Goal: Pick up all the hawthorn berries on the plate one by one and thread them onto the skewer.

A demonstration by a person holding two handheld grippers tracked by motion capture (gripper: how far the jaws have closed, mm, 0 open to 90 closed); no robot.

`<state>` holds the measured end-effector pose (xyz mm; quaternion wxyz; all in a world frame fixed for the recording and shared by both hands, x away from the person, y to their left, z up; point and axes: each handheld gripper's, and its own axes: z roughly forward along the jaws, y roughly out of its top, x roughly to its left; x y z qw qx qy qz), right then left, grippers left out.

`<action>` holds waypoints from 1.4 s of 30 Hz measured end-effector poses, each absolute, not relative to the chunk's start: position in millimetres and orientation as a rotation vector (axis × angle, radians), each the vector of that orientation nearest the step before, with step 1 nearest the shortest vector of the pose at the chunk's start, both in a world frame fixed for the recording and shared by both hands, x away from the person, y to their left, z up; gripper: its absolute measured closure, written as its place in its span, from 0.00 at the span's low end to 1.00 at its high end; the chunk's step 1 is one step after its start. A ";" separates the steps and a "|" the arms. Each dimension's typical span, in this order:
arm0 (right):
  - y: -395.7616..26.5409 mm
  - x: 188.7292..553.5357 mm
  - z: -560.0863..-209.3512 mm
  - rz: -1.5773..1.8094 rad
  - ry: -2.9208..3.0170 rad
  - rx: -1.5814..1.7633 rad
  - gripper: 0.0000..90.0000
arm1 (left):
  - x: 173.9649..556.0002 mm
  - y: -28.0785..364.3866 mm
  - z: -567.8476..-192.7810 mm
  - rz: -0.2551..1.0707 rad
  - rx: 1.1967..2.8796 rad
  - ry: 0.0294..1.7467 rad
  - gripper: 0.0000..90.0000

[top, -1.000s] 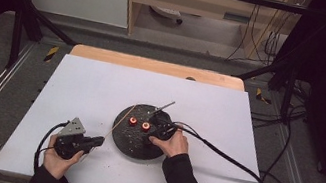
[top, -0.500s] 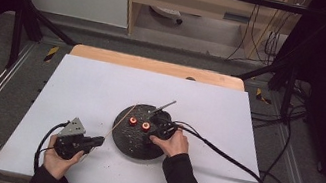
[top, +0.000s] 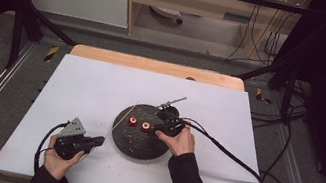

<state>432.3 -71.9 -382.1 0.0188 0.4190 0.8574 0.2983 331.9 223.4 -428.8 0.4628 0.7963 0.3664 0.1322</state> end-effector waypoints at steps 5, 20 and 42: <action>-77.0 429.9 -375.9 0.988 2.630 1.296 0.69 | 331.6 223.0 -428.5 0.326 1.956 0.900 0.98; -102.8 419.2 -379.1 1.257 2.466 1.360 0.69 | 330.4 221.3 -428.4 0.335 1.951 0.900 0.98; -120.4 402.2 -406.6 1.734 2.072 1.497 0.69 | 327.5 213.9 -428.4 0.340 1.943 0.898 0.98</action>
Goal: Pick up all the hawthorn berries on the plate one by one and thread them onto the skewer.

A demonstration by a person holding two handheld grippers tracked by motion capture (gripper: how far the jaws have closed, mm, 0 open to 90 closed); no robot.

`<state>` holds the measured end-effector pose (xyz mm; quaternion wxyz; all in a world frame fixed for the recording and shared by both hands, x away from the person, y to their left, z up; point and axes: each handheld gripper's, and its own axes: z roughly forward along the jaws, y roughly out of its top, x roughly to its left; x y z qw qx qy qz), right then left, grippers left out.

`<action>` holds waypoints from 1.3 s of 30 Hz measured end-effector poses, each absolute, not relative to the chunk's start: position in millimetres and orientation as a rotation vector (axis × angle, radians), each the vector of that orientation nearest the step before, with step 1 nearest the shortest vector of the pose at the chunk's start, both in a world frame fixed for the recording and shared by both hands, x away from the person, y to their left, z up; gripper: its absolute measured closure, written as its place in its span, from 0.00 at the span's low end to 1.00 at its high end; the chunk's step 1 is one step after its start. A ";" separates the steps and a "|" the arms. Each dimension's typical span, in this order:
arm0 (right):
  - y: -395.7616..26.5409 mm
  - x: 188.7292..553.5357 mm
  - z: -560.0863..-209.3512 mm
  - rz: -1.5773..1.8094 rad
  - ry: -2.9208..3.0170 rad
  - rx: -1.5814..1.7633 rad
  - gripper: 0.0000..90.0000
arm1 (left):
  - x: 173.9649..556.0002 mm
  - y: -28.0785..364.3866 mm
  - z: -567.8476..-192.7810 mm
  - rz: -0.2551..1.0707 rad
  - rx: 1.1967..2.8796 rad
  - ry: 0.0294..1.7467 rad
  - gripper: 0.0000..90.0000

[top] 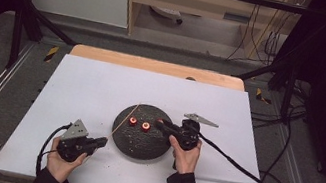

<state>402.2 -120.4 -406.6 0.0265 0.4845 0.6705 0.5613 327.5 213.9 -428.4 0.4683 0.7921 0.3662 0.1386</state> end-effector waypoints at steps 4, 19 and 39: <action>-120.0 401.7 -408.5 1.775 2.027 1.509 0.69 | 327.2 211.7 -428.8 0.340 1.943 0.900 0.98; -115.7 403.3 -409.6 1.961 1.802 1.512 0.69 | 325.5 204.9 -429.5 0.343 1.941 0.896 0.98; -121.7 413.6 -396.2 2.100 1.587 1.526 0.70 | 327.1 186.9 -425.8 0.337 1.927 0.906 0.98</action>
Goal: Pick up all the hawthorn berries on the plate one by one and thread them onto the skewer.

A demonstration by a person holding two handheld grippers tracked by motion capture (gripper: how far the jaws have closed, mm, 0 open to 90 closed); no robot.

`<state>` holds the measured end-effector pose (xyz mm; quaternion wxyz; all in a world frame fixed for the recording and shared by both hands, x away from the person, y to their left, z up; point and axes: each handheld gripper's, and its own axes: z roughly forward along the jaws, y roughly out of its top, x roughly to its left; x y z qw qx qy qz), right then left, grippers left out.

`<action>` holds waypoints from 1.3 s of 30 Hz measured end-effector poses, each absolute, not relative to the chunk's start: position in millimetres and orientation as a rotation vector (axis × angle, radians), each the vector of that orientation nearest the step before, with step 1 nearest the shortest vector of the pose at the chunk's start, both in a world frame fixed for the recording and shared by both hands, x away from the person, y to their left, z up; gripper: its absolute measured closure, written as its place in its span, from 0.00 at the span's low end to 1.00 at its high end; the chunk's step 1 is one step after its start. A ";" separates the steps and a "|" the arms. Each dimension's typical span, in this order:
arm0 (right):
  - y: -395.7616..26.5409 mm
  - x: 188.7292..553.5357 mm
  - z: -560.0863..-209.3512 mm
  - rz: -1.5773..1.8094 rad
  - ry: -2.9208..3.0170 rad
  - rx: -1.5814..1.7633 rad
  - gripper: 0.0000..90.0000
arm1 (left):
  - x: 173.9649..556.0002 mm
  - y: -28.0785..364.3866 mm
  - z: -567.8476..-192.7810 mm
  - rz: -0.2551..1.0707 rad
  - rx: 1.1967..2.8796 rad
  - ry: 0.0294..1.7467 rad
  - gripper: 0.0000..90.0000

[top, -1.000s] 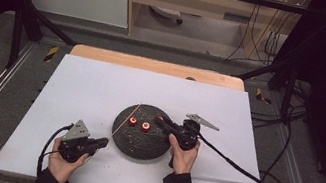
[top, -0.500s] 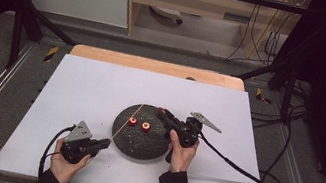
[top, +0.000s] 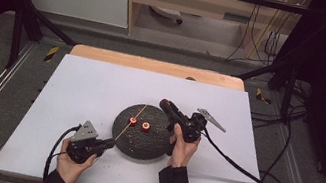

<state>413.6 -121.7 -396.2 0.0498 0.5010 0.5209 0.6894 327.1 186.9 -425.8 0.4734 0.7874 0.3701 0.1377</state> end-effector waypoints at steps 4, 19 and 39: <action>-122.7 415.6 -394.8 2.130 1.553 1.522 0.70 | 327.1 180.6 -423.6 0.337 1.928 0.894 0.98; -124.1 417.5 -391.4 2.209 1.464 1.518 0.69 | 326.7 163.2 -420.5 0.324 1.928 0.872 0.98; -123.5 414.9 -391.7 2.247 1.441 1.488 0.70 | 327.0 151.3 -417.1 0.318 1.919 0.854 0.98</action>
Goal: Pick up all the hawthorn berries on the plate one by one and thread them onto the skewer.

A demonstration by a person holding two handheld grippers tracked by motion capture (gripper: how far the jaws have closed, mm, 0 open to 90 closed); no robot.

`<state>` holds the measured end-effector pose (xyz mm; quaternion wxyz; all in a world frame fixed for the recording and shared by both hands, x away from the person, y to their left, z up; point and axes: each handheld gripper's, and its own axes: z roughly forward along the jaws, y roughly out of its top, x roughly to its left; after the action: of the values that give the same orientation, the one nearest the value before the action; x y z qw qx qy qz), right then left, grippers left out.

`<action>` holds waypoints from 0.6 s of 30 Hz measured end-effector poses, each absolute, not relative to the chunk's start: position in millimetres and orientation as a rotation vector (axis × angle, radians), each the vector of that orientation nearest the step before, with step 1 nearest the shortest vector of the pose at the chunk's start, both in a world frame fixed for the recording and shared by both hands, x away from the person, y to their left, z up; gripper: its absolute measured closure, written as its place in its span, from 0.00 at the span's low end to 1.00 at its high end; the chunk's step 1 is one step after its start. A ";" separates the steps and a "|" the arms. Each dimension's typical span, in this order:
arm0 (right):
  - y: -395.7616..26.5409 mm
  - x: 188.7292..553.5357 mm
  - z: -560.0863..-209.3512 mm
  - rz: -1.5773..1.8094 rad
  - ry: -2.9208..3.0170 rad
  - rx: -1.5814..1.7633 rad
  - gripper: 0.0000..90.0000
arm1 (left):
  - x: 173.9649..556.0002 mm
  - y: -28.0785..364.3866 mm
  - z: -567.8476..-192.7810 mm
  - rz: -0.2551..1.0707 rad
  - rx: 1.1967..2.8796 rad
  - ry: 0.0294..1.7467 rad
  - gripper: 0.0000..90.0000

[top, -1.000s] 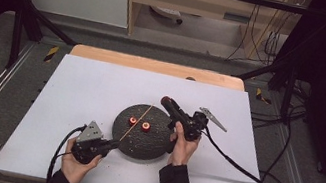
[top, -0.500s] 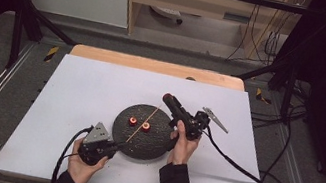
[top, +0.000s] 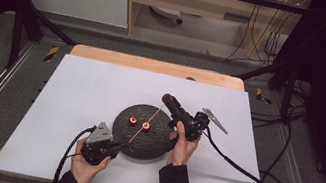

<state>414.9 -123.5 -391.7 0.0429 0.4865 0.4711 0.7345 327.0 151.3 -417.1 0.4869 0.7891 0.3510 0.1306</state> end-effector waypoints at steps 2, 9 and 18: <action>-123.4 415.0 -391.9 2.249 1.443 1.486 0.70 | 327.3 151.4 -417.2 0.318 1.918 0.858 0.98; -122.2 414.4 -393.5 2.251 1.454 1.491 0.70 | 327.3 151.1 -416.9 0.321 1.903 0.866 0.98; -120.3 413.1 -395.6 2.272 1.442 1.486 0.70 | 328.7 141.8 -415.8 0.327 1.855 0.892 0.98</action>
<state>413.1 -120.3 -395.6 0.0338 0.4832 0.4690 0.7386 328.7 141.8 -415.8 0.5043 0.7687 0.3695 0.1356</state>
